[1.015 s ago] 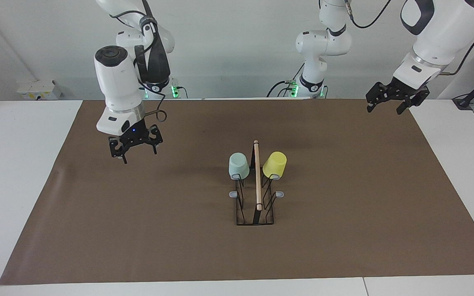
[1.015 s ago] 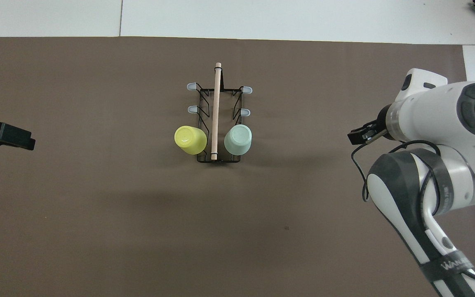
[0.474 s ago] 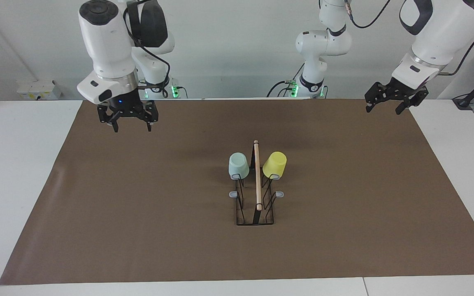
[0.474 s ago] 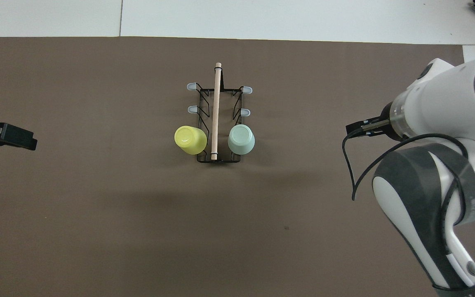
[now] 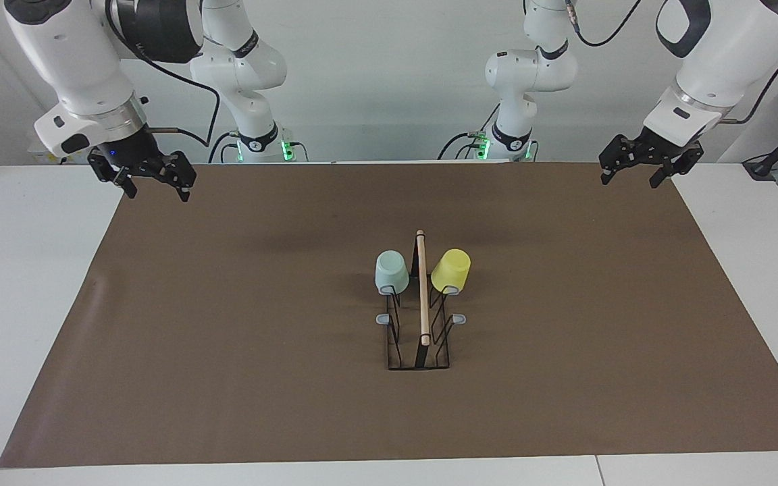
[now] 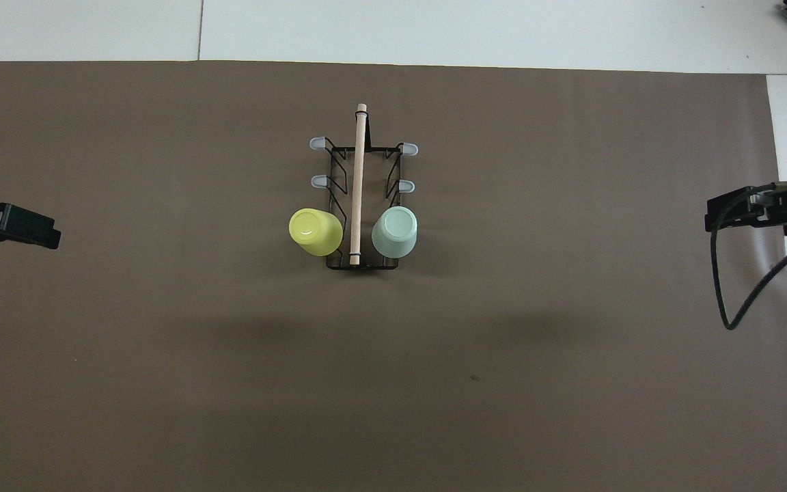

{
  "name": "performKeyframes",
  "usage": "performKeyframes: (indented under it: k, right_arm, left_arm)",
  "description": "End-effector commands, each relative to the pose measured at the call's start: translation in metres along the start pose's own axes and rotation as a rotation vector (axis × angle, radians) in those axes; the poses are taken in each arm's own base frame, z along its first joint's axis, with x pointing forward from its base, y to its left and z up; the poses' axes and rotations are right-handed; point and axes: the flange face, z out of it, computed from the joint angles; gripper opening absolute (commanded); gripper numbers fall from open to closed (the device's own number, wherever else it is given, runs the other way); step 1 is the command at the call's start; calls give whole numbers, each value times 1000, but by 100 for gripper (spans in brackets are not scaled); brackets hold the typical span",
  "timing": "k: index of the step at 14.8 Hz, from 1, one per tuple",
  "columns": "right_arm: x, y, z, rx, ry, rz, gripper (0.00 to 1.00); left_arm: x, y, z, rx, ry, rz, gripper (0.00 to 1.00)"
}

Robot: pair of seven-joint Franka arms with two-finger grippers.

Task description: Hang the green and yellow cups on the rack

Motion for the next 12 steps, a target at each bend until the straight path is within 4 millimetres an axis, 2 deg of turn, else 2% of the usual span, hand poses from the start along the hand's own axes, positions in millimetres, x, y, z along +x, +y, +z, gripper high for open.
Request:
performKeyframes:
  k: [1,4,8,12]
  right_arm:
    - [-11,17,2,22,-7,4,100]
    - [-13,18,-1,23,-18,12,100]
    - [-10,2,-31,78,-37,70,100]
    - [-13,-1,-31,62,-59,58,100]
  left_arm:
    - [-6,-1,-3,-11,16,-7,100]
    - [-6,-1,-2,-12,15,-5,100]
    - [-6,-3,-1,-12,15,-5,100]
    - [-6,-2,-1,-13,15,-4,100]
